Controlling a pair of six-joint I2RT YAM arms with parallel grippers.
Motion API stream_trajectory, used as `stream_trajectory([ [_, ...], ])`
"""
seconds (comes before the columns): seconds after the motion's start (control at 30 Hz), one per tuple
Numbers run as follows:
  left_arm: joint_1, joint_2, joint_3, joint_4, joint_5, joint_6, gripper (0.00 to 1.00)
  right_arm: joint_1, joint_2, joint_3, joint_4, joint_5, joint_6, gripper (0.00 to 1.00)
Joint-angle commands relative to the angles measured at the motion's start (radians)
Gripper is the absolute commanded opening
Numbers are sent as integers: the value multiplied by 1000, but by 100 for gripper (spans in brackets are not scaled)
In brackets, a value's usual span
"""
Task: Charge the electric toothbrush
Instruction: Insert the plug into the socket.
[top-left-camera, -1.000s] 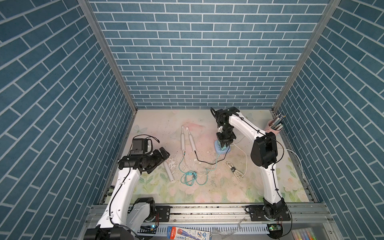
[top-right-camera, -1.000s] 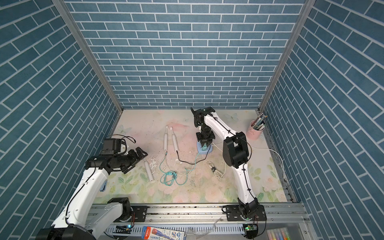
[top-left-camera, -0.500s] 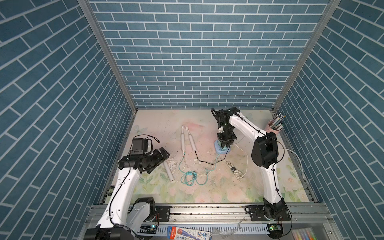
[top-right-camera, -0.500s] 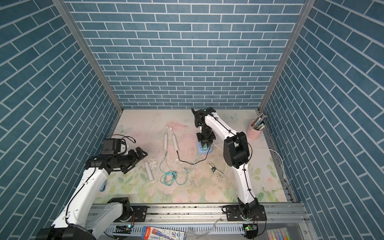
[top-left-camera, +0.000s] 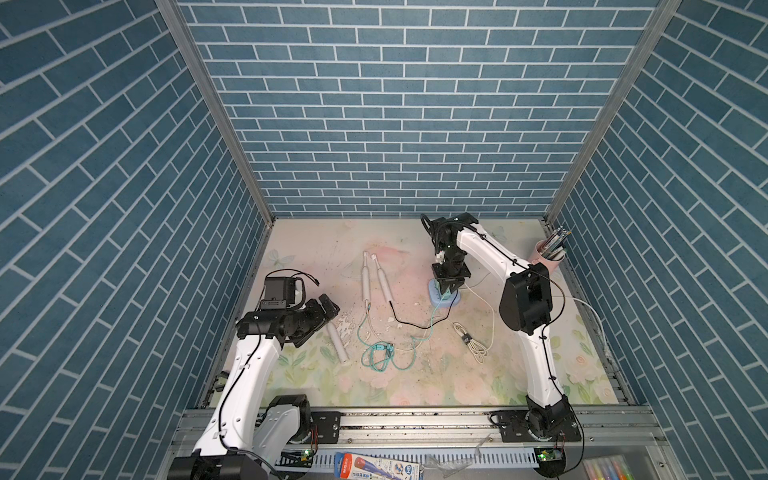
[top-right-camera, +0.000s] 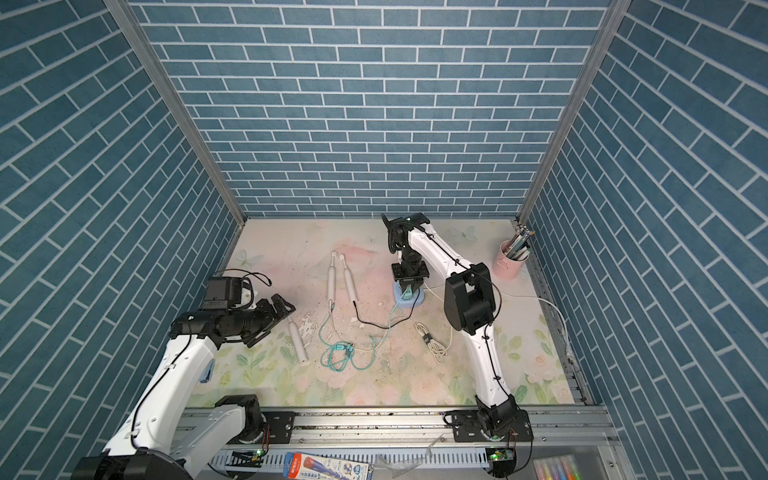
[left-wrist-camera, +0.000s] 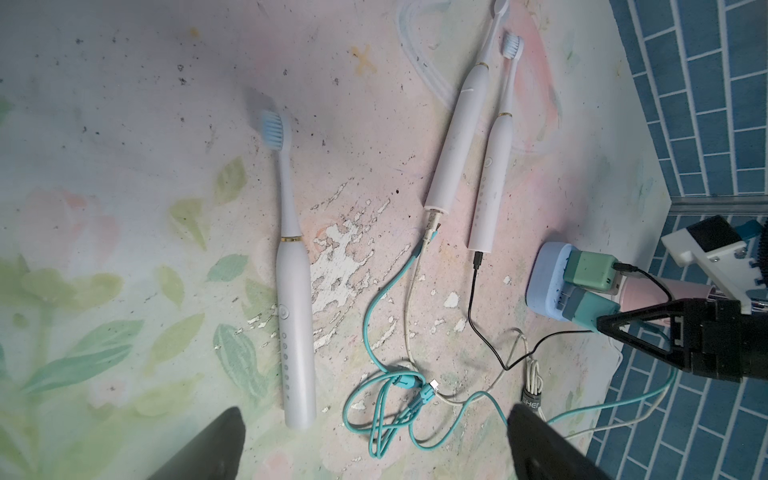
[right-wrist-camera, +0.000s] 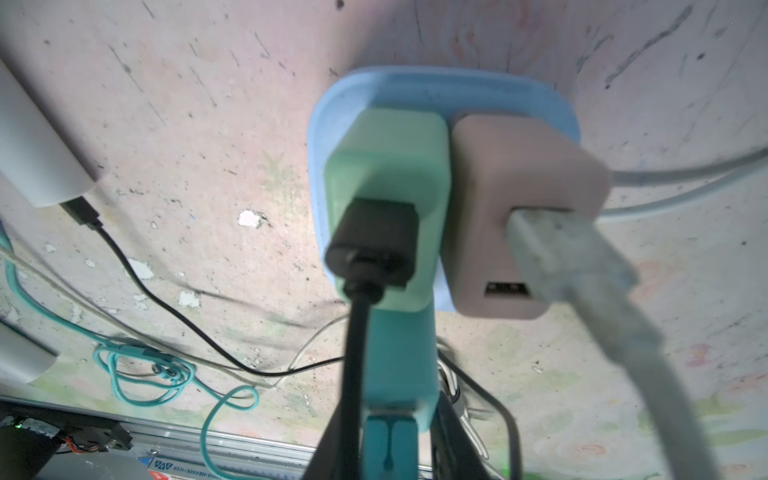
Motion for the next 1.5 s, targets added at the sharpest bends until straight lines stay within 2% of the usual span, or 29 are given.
stream_trajectory([
  [0.0,7,3,-9,-8,2,12,100,-4,42,8,14,0,17,0],
  [0.33,7,8,-12,-5,4,11,100,-6,51,33,36,73,56,0],
  [0.97,7,11,-13,-4,7,9,100,9,110,17,81,121,69,0],
  [1.17,7,14,-12,-6,3,11,100,32,34,47,75,106,67,0],
  [1.2,7,18,-12,-7,3,11,100,33,17,56,68,110,66,1],
  [1.3,7,23,-11,-8,4,11,99,33,-38,36,82,101,60,20],
  [1.33,7,23,-10,-10,4,10,100,33,-48,29,84,98,56,29],
  [1.47,7,25,-8,-13,1,12,100,35,-72,-10,104,56,48,48],
])
